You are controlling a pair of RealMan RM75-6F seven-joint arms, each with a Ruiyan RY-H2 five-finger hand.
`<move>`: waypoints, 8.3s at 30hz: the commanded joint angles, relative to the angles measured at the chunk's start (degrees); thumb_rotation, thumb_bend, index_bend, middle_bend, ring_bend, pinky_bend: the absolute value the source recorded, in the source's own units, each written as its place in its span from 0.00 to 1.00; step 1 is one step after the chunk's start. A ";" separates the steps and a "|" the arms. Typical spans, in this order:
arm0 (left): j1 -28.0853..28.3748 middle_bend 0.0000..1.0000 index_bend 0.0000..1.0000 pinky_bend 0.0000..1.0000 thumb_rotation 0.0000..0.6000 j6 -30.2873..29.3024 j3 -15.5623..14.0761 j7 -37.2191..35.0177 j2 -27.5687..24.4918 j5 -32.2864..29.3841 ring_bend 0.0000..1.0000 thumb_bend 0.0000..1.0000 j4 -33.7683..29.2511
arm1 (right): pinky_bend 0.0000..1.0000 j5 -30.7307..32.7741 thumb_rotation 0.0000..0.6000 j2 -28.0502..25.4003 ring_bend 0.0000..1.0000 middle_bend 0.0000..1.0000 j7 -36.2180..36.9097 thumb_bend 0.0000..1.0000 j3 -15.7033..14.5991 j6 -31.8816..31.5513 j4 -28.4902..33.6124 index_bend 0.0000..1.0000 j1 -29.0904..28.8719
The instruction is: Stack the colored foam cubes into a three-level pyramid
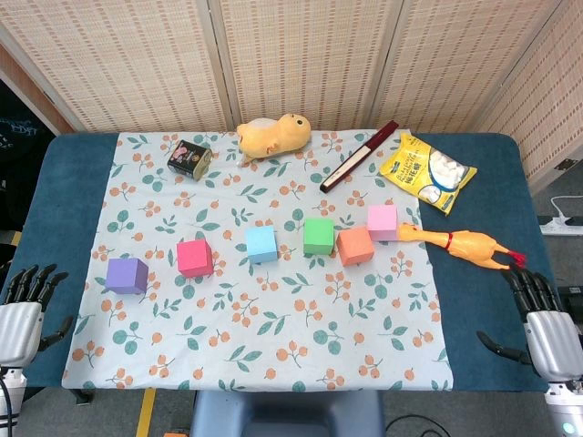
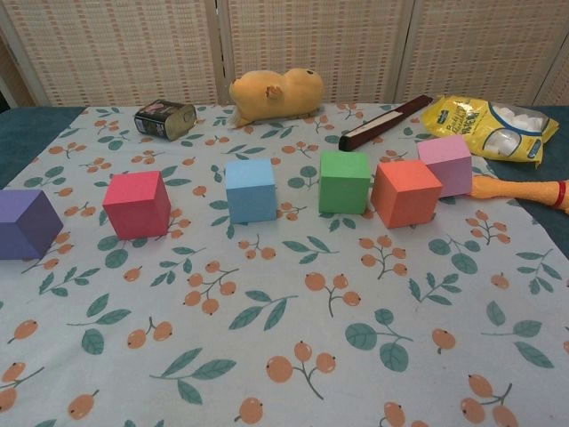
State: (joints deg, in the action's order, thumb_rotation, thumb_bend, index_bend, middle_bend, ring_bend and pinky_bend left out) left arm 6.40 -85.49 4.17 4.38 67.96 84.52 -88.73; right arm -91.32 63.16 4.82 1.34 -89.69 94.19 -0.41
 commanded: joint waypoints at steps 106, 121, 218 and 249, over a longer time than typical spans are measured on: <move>47.20 0.32 0.27 0.36 1.00 46.22 6.83 3.04 18.96 -20.62 0.38 0.28 19.81 | 0.00 1.95 0.82 -3.07 0.00 0.00 0.72 0.00 1.41 3.68 3.20 0.00 -4.29; 48.66 0.32 0.26 0.34 1.00 46.13 6.45 3.43 22.62 -19.83 0.36 0.28 24.27 | 0.00 2.76 0.82 -2.96 0.00 0.00 0.70 0.00 1.61 3.83 2.94 0.00 -4.06; 50.14 0.17 0.20 0.29 1.00 47.12 6.35 9.47 25.57 -25.52 0.34 0.28 24.51 | 0.00 4.73 0.82 -2.81 0.00 0.00 2.02 0.00 2.12 5.48 1.51 0.00 -3.99; 51.01 0.03 0.10 0.25 1.00 48.12 5.66 11.42 24.76 -27.61 0.16 0.29 22.92 | 0.00 4.39 0.82 -3.08 0.00 0.00 2.27 0.00 2.08 5.02 1.75 0.00 -3.76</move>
State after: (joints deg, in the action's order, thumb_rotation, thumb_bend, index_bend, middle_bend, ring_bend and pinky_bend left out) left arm 57.40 -37.36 9.84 15.78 92.73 56.92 -65.79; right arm -86.92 60.07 7.08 3.42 -84.68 95.94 -4.16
